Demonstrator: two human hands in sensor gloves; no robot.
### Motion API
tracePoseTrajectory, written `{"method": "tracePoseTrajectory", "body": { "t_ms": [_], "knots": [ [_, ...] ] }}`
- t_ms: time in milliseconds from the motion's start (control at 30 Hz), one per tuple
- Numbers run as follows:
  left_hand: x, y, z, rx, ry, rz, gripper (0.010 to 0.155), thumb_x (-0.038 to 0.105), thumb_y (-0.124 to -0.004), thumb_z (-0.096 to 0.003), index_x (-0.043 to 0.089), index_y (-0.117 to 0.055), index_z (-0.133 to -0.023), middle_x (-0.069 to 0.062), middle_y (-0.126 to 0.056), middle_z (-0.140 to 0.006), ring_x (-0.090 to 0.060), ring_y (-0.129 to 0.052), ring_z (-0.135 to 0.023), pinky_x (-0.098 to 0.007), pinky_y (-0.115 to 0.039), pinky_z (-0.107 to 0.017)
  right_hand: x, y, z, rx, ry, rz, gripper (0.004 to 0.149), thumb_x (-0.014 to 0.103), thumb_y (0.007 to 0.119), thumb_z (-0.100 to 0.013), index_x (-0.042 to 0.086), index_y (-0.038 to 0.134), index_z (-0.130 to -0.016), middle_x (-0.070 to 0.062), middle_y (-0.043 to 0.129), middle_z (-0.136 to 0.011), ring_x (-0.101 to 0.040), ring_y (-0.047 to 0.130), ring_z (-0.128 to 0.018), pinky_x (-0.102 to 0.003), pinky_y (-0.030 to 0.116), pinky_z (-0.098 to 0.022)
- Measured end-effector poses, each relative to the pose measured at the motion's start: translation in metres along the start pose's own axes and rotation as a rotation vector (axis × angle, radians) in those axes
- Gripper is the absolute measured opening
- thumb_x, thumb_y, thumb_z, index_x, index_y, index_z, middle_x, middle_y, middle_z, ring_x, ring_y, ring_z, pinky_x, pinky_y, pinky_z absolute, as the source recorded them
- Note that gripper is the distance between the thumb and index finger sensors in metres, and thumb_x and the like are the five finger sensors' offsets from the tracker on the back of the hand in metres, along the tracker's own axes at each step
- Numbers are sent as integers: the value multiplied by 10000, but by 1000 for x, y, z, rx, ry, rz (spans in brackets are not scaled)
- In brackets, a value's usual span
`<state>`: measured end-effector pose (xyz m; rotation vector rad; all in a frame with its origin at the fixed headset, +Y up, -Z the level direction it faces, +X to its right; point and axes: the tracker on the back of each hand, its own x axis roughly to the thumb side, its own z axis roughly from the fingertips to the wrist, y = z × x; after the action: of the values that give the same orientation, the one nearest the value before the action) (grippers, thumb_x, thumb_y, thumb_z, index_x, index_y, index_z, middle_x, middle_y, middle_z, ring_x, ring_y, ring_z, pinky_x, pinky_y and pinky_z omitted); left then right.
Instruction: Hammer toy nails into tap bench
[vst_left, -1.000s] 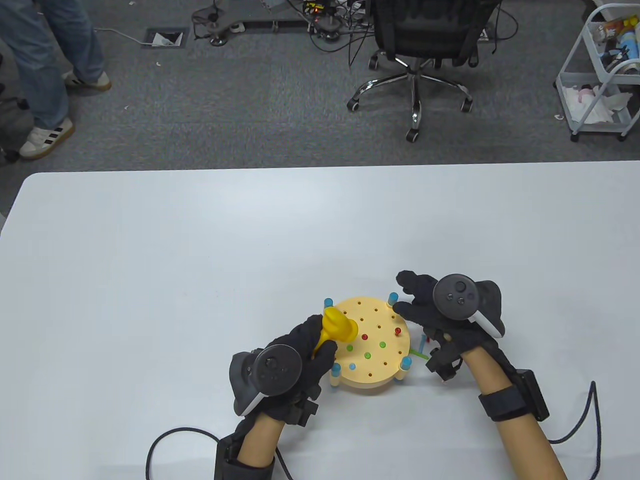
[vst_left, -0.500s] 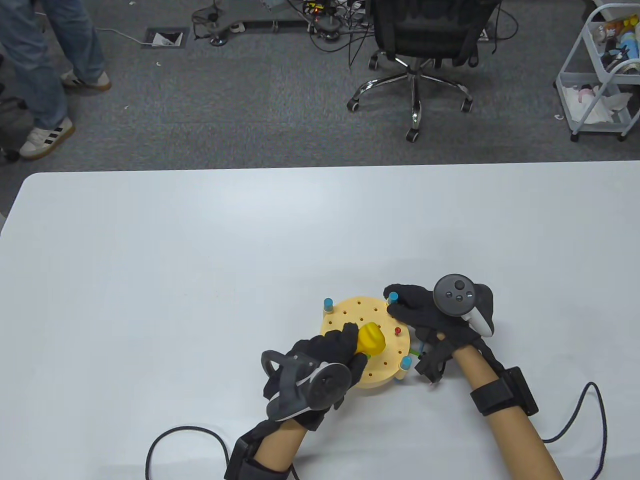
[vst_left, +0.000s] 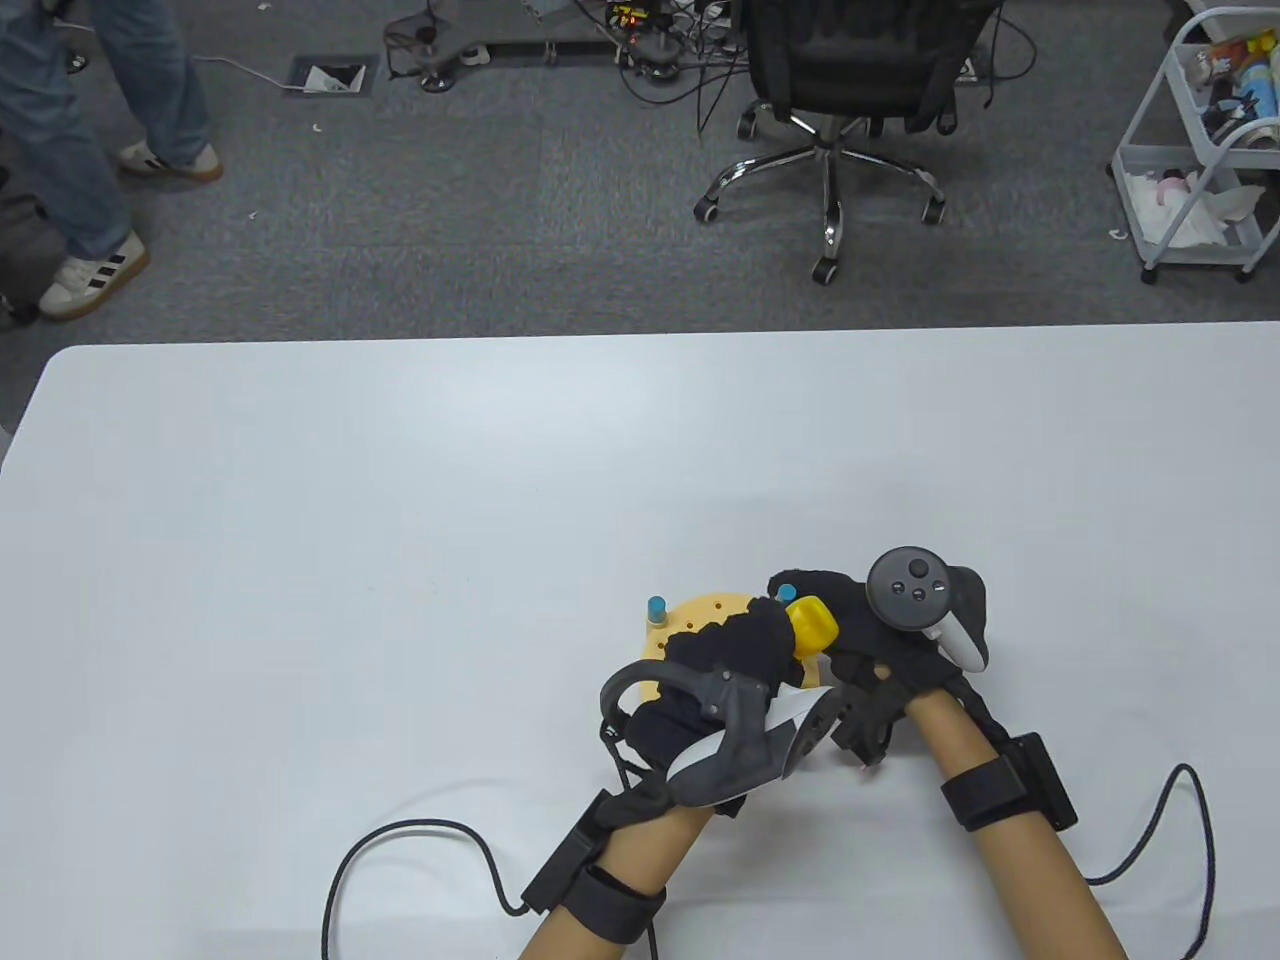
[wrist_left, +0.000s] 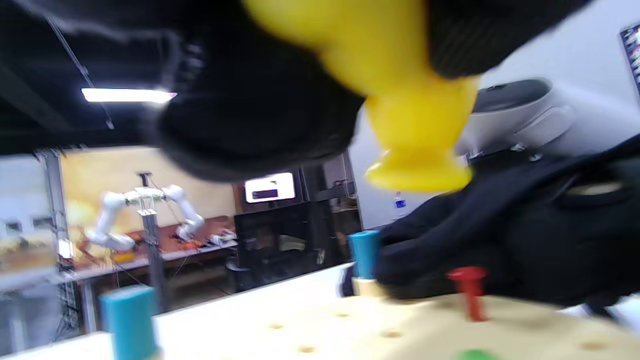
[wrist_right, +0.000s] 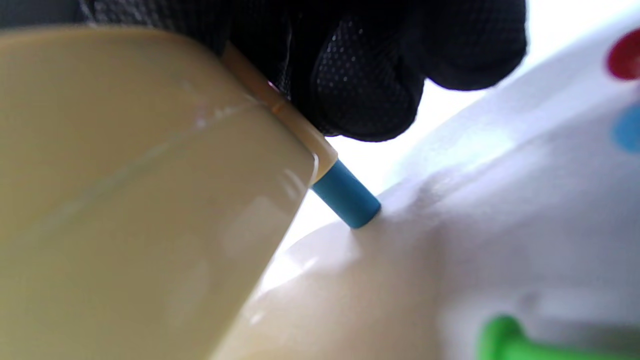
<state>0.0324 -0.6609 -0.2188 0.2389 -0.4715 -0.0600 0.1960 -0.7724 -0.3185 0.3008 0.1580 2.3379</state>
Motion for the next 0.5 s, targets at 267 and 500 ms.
{"method": "tracePoseTrajectory", "body": {
  "t_ms": [267,500],
  "knots": [
    [7,-21,-4,-226,8,-20,626,462,-724,-383,87,-784,-880,-162,-1022,-559,-285,-1034,-259,-367,-816,-146,0,0,-1,4,-1,8,593,491,709,-405,231,728,-938,-111,847,-872,-217,941,-571,-371,811,-429],
    [6,5,5,-142,67,-72,625,508,-694,-386,148,-763,-892,-99,-1012,-584,-228,-1033,-290,-323,-827,-182,0,0,-1,13,0,6,596,493,706,-407,227,727,-940,-114,847,-873,-219,940,-572,-373,810,-430]
  ]
}}
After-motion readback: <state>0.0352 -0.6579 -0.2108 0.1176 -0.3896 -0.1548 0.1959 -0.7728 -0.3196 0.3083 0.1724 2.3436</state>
